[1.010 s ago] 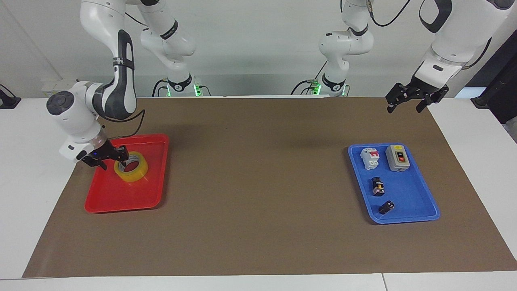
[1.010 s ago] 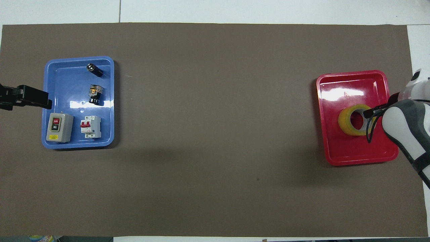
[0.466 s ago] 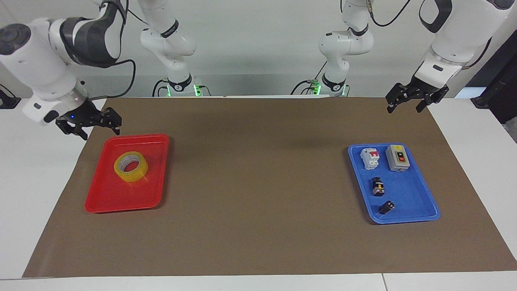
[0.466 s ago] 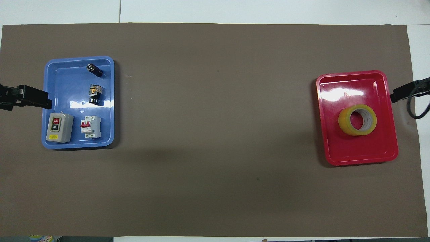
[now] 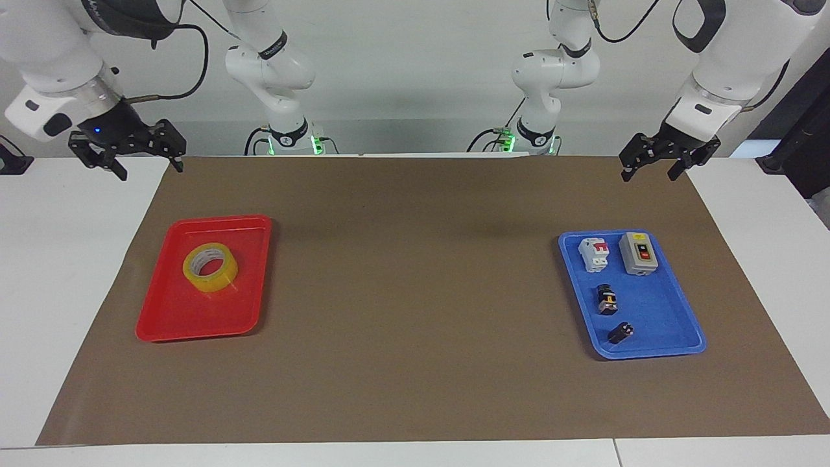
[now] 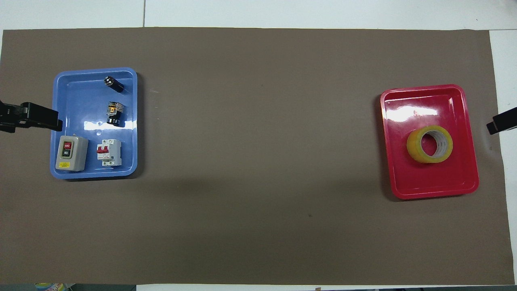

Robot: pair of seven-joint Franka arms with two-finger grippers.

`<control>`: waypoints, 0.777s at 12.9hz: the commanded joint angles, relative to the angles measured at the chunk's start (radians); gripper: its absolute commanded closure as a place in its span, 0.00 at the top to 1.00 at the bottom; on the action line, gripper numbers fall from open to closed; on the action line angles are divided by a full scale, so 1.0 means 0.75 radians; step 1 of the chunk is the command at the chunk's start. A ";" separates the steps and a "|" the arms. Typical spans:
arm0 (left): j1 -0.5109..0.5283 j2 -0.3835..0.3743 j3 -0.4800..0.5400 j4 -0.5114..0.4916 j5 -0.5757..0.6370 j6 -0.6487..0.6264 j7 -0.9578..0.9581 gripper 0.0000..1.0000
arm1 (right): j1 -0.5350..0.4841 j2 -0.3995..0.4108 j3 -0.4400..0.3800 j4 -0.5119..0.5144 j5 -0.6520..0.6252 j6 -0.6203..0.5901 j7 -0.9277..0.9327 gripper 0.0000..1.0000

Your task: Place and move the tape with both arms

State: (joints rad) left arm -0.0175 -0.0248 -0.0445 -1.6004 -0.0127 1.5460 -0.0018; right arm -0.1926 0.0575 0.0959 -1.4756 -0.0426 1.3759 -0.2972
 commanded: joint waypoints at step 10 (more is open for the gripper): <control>0.003 -0.026 0.002 -0.010 0.025 -0.022 0.009 1.00 | 0.318 -0.087 -0.373 -0.105 0.016 0.000 0.063 1.00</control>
State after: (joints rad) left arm -0.0175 -0.0250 -0.0445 -1.6003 -0.0127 1.5459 -0.0018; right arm 0.0417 -0.0027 -0.1738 -1.5472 -0.0410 1.3663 -0.2510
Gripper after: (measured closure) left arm 0.000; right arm 0.000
